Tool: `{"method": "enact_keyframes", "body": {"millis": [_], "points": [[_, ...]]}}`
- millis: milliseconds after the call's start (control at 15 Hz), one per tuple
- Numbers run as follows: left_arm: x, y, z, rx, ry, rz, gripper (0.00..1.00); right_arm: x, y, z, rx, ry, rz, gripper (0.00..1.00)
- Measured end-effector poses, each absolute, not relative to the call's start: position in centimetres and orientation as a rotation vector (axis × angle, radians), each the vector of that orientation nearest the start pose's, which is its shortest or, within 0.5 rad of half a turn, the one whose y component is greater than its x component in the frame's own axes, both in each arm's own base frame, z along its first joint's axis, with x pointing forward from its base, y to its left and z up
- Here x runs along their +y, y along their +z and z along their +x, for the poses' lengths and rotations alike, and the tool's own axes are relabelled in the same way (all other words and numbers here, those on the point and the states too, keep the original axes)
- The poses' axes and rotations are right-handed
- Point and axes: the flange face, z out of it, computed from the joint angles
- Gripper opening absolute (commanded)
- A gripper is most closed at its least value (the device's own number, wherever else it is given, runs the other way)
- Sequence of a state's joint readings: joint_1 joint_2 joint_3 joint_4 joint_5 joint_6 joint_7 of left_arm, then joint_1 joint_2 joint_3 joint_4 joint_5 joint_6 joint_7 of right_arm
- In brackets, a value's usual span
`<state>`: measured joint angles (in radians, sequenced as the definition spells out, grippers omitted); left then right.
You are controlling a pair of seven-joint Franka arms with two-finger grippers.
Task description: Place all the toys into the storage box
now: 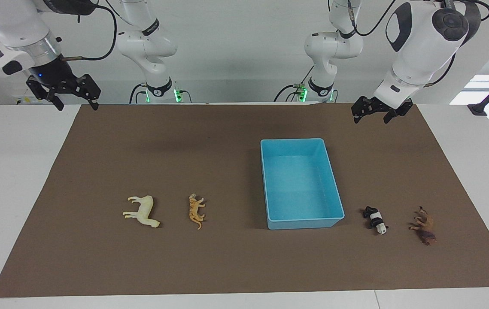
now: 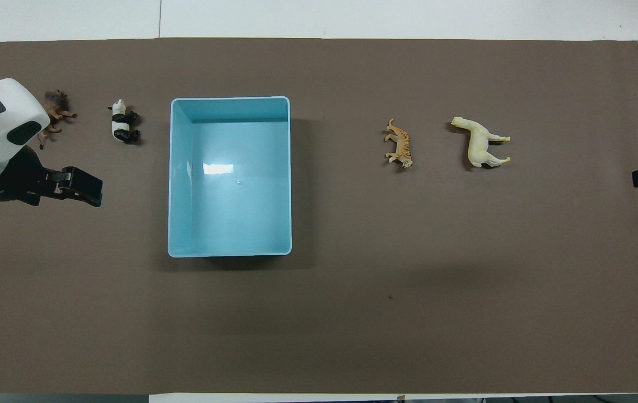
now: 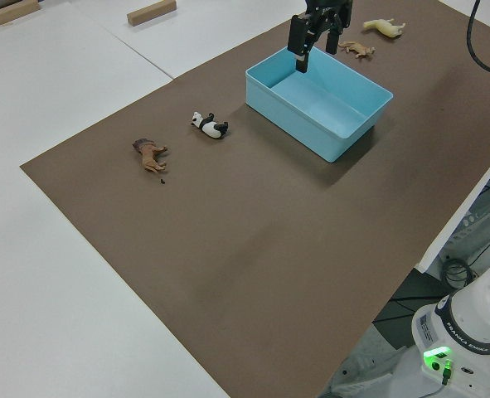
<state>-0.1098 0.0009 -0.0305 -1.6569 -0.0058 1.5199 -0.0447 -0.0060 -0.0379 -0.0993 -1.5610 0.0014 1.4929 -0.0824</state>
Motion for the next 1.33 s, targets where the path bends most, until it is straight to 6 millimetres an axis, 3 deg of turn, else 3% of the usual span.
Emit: {"method": "enact_keyframes", "body": {"millis": [867,1333], "points": [[-6.7,58.2,54.3,0.121,0.184,-3.13,1.0,-5.8,64.2,53.1,0.039,0.057,-3.132,1.0],[-4.8,58.2,54.7,0.064,0.158,-3.136,1.0,-5.6,63.7,53.1,0.033,0.071,-3.131,1.0]]}}
